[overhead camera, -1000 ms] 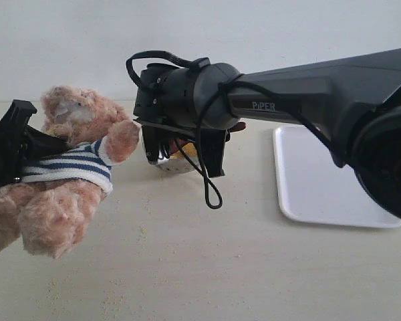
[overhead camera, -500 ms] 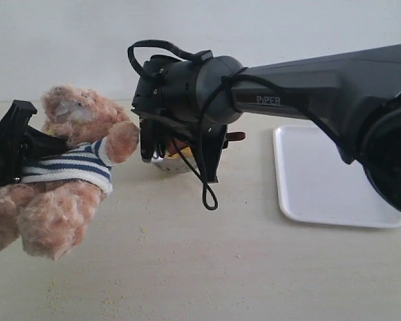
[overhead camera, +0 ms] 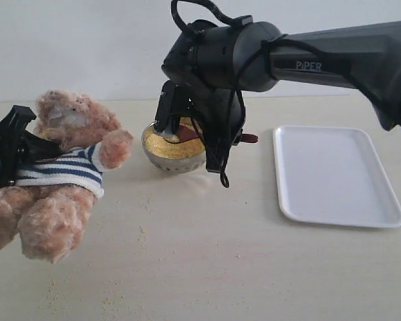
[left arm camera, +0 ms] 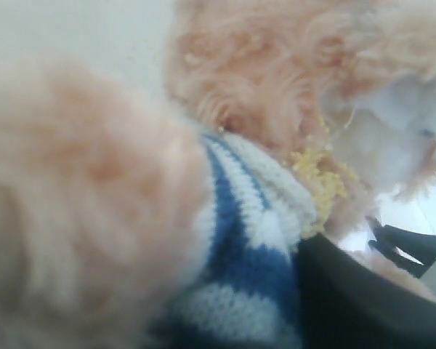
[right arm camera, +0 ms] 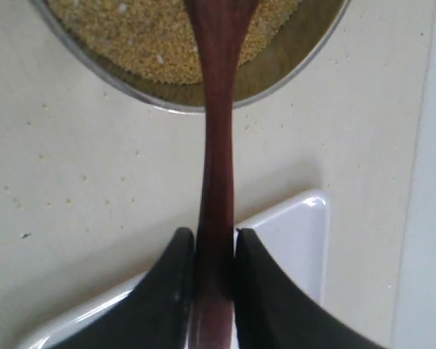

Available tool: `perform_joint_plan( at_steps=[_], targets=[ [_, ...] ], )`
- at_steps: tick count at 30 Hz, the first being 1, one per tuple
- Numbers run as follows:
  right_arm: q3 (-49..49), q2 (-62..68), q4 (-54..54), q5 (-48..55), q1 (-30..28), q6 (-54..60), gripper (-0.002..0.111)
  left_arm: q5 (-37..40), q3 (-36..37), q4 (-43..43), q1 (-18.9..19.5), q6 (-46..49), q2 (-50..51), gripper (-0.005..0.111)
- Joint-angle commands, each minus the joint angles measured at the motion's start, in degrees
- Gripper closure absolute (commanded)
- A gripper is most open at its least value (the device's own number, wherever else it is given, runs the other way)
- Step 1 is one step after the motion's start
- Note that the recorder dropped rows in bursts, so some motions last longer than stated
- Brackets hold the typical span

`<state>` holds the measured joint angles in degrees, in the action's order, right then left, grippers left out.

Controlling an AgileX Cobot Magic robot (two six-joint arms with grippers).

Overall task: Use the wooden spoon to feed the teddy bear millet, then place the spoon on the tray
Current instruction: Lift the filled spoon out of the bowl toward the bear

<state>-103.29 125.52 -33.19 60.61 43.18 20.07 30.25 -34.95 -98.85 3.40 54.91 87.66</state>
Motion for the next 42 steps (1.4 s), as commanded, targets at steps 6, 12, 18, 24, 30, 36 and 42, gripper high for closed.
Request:
perform_joint_plan(
  at_steps=[6, 12, 18, 24, 30, 36, 42],
  targets=[
    [-0.26, -8.32, 5.49, 6.51, -0.37, 1.00, 0.108, -0.14, -0.45, -1.09, 0.00, 5.61, -0.04, 0.102],
    [-0.26, -13.31, 10.60, 9.35, -0.37, 1.00, 0.108, 2.61, -0.45, -1.09, -0.11, 6.61, -0.04, 0.102],
    [-0.26, -15.65, 13.53, 9.35, -0.37, 1.00, 0.108, 5.18, -0.45, -1.09, -0.11, 6.61, -0.04, 0.102],
    [-0.26, -16.34, 16.17, 9.35, -0.37, 1.45, 0.108, 5.57, -0.45, -1.09, -0.11, 6.61, -0.04, 0.102],
    [-0.26, -16.95, 18.19, 9.35, -0.23, 1.45, 0.108, 5.58, -0.45, -1.09, -0.11, 6.61, -0.04, 0.102],
    [-0.26, -16.95, 22.28, 9.35, -0.23, 1.45, 0.108, 5.58, -0.45, -1.09, -0.11, 6.61, -0.04, 0.102],
    [-0.26, -16.95, 24.97, 9.35, -0.23, 1.45, 0.108, 5.58, -0.45, -1.09, -0.11, 6.61, -0.04, 0.102]
  ],
)
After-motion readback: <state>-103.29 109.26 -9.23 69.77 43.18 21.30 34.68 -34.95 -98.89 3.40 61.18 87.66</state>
